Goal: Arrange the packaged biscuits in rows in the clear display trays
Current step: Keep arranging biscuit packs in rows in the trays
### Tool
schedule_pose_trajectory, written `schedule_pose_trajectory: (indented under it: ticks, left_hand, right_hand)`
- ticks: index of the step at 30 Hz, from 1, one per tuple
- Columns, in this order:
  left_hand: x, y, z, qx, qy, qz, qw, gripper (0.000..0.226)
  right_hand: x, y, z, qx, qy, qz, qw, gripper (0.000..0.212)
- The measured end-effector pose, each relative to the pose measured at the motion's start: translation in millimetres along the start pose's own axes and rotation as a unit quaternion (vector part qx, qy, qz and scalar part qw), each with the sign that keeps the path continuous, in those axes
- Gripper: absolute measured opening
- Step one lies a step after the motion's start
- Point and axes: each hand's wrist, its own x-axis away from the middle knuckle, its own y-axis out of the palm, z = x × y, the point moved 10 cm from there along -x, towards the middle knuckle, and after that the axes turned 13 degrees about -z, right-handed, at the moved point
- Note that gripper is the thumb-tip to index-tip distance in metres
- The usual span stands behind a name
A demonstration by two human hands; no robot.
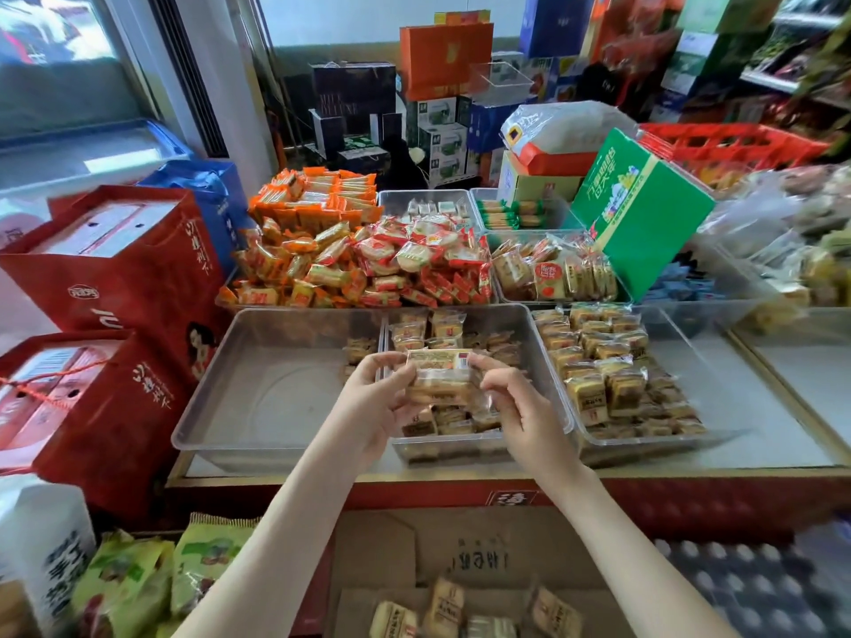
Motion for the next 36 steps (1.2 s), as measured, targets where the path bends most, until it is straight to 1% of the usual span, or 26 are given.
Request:
schedule_pose_trajectory:
  ticks: [1, 2, 3, 5, 6, 8, 10, 12, 14, 17, 19, 21, 23, 24, 27, 28, 30, 32, 33, 34, 36]
  left_hand:
    - [-1.5, -0.8, 1.8, -0.014, 0.014, 0.0, 1.0, 0.021]
    - [-2.9, -0.3, 1.8, -0.02, 0.027, -0.007, 0.999, 0.019]
    - [-4.1, 1.7, 1.2, -0.022, 0.038, -0.021, 0.999, 0.018]
    - [-6.5, 6.0, -2.2, -0.019, 0.053, -0.052, 0.997, 0.017]
    - [-7.8, 6.4, -5.9, -0.016, 0.053, -0.062, 0.997, 0.017]
    - [-12.1, 1.4, -16.7, -0.012, 0.041, -0.061, 0.997, 0.018]
    - [-13.4, -4.7, -26.1, -0.026, 0.019, -0.055, 0.998, 0.02]
    - [-17.4, -13.2, -34.8, -0.092, -0.007, -0.048, 0.995, 0.03]
    - [-18.4, -27.0, -36.1, -0.203, -0.018, -0.018, 0.979, 0.034]
    - [-13.5, -65.3, -30.5, -0.332, -0.005, 0.079, 0.94, 0.041]
    - [-6.8, -92.1, -27.6, -0.406, 0.002, 0.132, 0.904, 0.045]
    - [-3.6, -113.5, -27.0, -0.475, 0.007, 0.153, 0.867, 0.047]
    - [-7.5, -132.0, -30.8, -0.543, -0.005, 0.15, 0.826, 0.049]
    - [-10.4, -141.9, -33.1, -0.573, -0.016, 0.147, 0.806, 0.049]
    - [-18.3, -169.1, -35.0, -0.656, -0.021, 0.122, 0.745, 0.045]
    - [-20.6, -179.6, -35.2, -0.678, -0.021, 0.116, 0.725, 0.051]
    - [-22.3, -202.5, -28.5, -0.718, 0.008, 0.122, 0.685, 0.067]
    - [-22.3, -222.3, -16.9, -0.751, 0.026, 0.127, 0.648, 0.066]
    - [-22.3, -231.1, -10.6, -0.762, 0.038, 0.132, 0.633, 0.063]
    - [-23.5, -239.3, -5.3, -0.772, 0.05, 0.135, 0.619, 0.062]
    - [-28.4, -248.9, 3.3, -0.781, 0.064, 0.129, 0.608, 0.063]
  right_hand:
    - [1.9, 5.0, 0.0, 0.022, -0.022, -0.02, 0.999, 0.017]
    - [3.8, 9.8, 0.3, 0.064, -0.042, -0.034, 0.996, 0.026]
    - [5.1, 13.6, 0.0, 0.132, -0.062, -0.038, 0.989, 0.038]
    - [6.5, 19.5, -0.2, 0.296, -0.093, -0.018, 0.951, 0.061]
    - [6.4, 20.8, -0.6, 0.357, -0.101, 0.002, 0.929, 0.064]
    - [5.7, 22.1, 0.2, 0.423, -0.115, 0.035, 0.898, 0.051]
    - [5.2, 23.2, 4.5, 0.449, -0.126, 0.05, 0.883, 0.039]
    - [0.8, 24.0, 20.9, 0.434, -0.119, 0.034, 0.893, 0.036]
    - [-4.3, 24.0, 46.3, 0.397, -0.092, 0.003, 0.913, 0.039]
    - [-13.5, 27.6, 98.2, 0.361, 0.003, -0.061, 0.93, 0.046]
    - [-17.8, 36.5, 133.9, 0.341, 0.074, -0.119, 0.929, 0.049]
    - [-23.7, 52.8, 163.0, 0.33, 0.124, -0.187, 0.917, 0.045]
    - [-34.4, 72.7, 181.7, 0.336, 0.144, -0.244, 0.898, 0.042]
    - [-42.1, 81.5, 186.8, 0.335, 0.148, -0.26, 0.893, 0.042]
    - [-70.6, 95.7, 195.6, 0.318, 0.168, -0.244, 0.9, 0.046]
    - [-78.8, 97.7, 197.4, 0.327, 0.181, -0.234, 0.898, 0.047]
    - [-89.0, 99.8, 203.6, 0.356, 0.221, -0.232, 0.878, 0.051]
    - [-96.3, 100.0, 202.0, 0.36, 0.257, -0.247, 0.862, 0.062]
    - [-103.1, 101.6, 194.8, 0.351, 0.264, -0.25, 0.863, 0.065]
    - [-113.8, 106.6, 182.4, 0.342, 0.253, -0.242, 0.872, 0.065]
    - [-143.8, 132.3, 150.5, 0.324, 0.19, -0.212, 0.902, 0.062]
